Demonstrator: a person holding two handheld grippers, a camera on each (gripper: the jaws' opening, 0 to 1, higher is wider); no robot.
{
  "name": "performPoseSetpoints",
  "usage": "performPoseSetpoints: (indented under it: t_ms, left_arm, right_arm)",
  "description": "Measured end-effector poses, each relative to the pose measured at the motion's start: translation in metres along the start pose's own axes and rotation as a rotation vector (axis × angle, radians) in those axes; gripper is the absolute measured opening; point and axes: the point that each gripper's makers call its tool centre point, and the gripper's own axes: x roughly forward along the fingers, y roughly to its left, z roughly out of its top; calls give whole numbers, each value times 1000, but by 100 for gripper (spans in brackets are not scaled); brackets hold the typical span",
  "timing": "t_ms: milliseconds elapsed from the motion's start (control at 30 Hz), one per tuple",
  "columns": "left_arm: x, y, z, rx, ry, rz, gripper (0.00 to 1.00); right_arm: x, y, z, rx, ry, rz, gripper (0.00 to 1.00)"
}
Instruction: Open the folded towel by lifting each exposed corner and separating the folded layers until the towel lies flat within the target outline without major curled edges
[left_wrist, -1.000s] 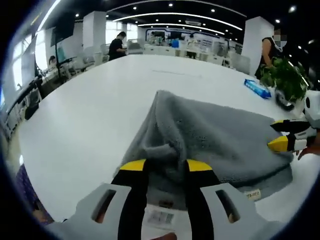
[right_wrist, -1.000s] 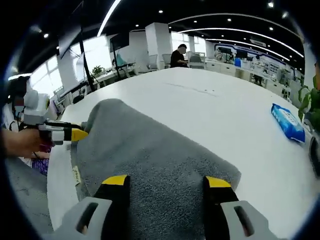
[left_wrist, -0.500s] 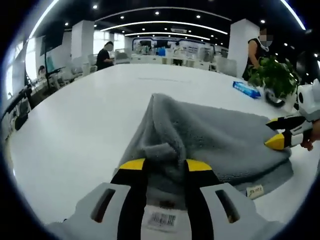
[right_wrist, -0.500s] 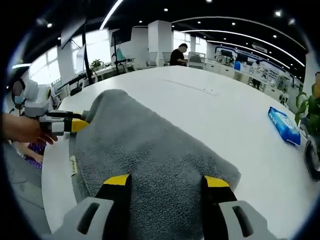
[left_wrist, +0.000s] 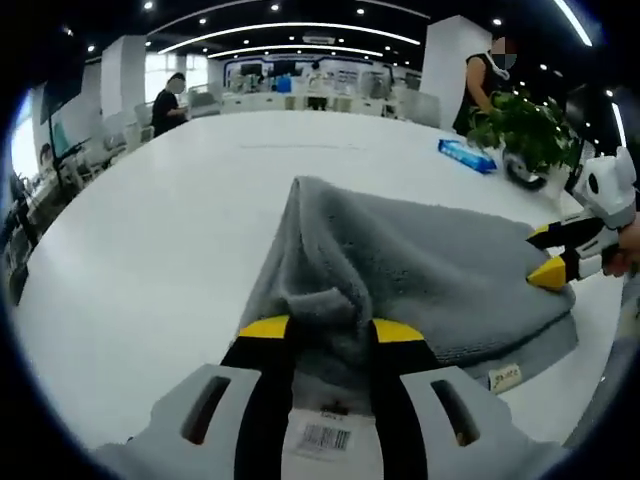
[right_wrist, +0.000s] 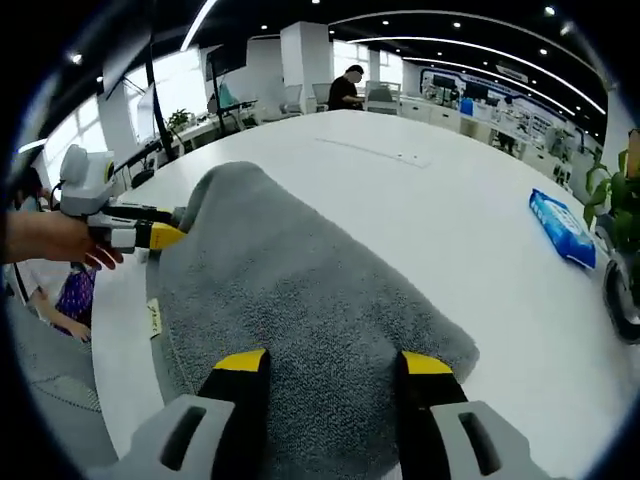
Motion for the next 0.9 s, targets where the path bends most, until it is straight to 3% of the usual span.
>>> performPoseSetpoints:
  t_ms: [300, 900]
  left_arm:
    - [12, -5, 8, 44, 46, -54, 28]
    - [34, -12, 22, 122, 109, -141, 28]
  right_arm:
    - [-13, -1, -12, 48, -1, -2, 42]
    - [-21, 3, -22, 66, 24, -29, 41]
